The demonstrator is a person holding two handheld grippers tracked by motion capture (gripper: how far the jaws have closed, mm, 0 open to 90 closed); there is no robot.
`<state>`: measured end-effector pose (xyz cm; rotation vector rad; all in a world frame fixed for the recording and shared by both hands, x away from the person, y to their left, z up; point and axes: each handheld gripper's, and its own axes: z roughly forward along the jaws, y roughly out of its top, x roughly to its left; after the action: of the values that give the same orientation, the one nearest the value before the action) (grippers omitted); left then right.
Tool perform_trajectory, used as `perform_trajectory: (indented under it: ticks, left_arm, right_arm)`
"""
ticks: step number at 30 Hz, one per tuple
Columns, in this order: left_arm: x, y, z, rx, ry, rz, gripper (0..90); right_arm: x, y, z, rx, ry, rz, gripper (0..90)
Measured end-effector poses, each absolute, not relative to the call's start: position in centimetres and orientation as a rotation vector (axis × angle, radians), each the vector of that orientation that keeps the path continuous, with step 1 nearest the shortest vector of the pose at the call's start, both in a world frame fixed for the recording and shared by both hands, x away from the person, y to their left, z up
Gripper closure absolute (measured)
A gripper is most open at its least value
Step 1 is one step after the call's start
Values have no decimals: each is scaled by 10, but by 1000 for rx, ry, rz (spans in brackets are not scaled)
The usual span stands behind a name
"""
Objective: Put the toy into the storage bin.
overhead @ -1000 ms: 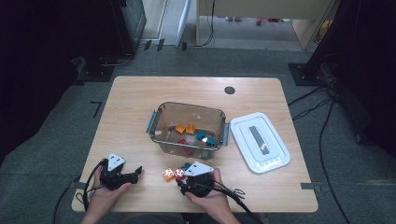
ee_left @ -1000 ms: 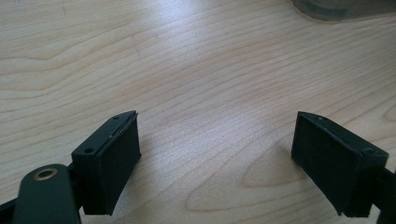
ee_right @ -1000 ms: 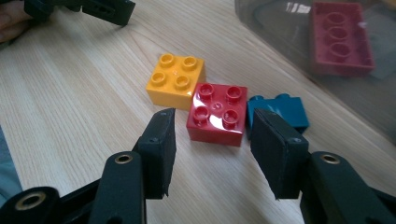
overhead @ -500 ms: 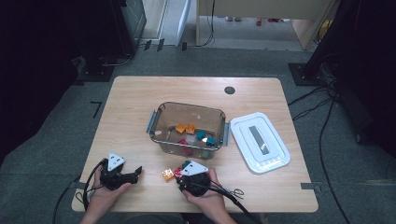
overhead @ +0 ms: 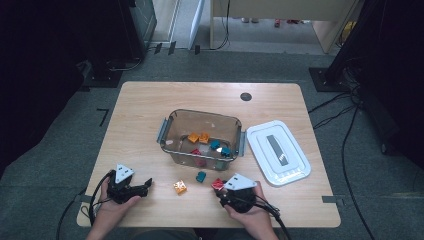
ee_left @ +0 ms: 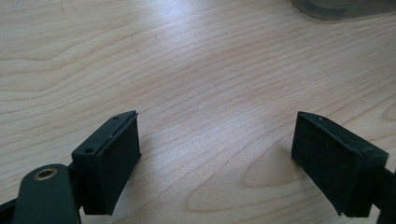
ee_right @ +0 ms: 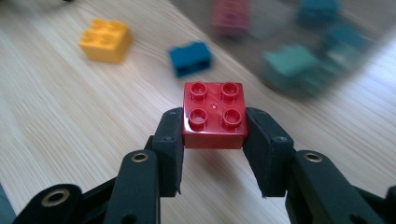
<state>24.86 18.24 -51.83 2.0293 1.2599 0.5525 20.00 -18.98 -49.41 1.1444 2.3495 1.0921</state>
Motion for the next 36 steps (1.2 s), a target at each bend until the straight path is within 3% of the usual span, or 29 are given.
perform_trajectory:
  ticks: [9, 17, 27, 36]
  left_arm:
    - [249, 182, -518, 2028, 1262, 553, 152]
    - [249, 182, -518, 2028, 1262, 553, 152]
    - [249, 182, -518, 2027, 1263, 553, 152]
    - [249, 182, -518, 2026, 1263, 554, 152]
  right_arm:
    - [195, -258, -489, 1297, 2283, 1095, 601]
    - [199, -294, -460, 1337, 2228, 1157, 601]
    - [218, -308, -414, 1309, 2232, 1161, 601]
    - [243, -291, -376, 1244, 2253, 1186, 601]
